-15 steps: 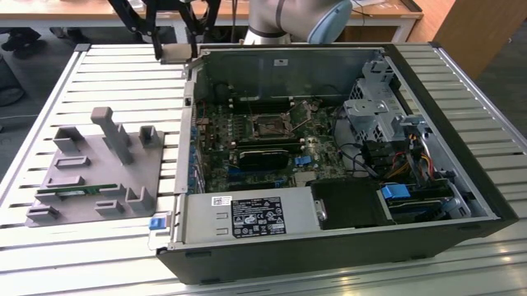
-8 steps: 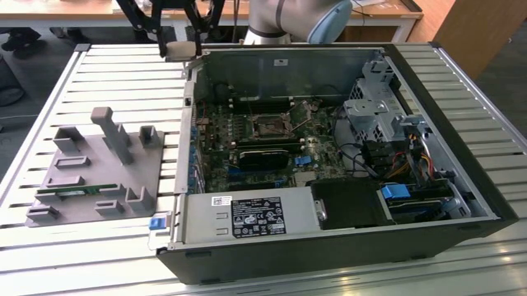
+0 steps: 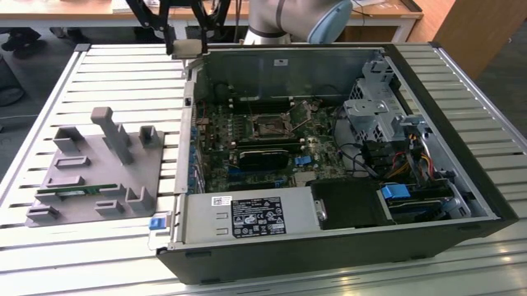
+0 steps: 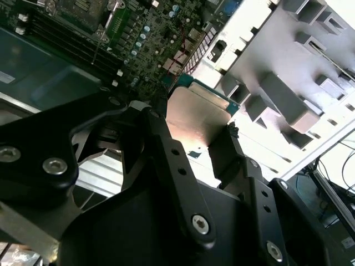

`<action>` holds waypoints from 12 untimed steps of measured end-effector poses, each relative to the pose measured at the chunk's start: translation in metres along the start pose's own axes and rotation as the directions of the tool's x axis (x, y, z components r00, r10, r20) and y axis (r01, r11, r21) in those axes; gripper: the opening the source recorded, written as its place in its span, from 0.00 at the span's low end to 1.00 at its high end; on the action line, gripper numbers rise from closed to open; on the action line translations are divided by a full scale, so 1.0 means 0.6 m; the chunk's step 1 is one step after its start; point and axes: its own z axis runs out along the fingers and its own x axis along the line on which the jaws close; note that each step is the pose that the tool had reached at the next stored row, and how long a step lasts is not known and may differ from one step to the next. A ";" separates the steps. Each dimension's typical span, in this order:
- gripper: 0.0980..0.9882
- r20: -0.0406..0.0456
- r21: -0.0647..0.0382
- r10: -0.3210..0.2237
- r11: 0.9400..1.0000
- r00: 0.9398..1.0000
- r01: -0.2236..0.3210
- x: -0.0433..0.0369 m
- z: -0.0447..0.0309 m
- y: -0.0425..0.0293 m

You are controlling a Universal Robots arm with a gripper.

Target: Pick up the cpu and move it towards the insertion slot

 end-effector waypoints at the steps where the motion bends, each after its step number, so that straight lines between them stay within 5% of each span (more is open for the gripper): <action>1: 0.50 0.000 0.000 0.000 1.000 1.000 0.000 -0.003 0.000 0.001; 12: 0.50 0.000 0.000 0.000 1.000 1.000 0.000 -0.033 -0.001 0.006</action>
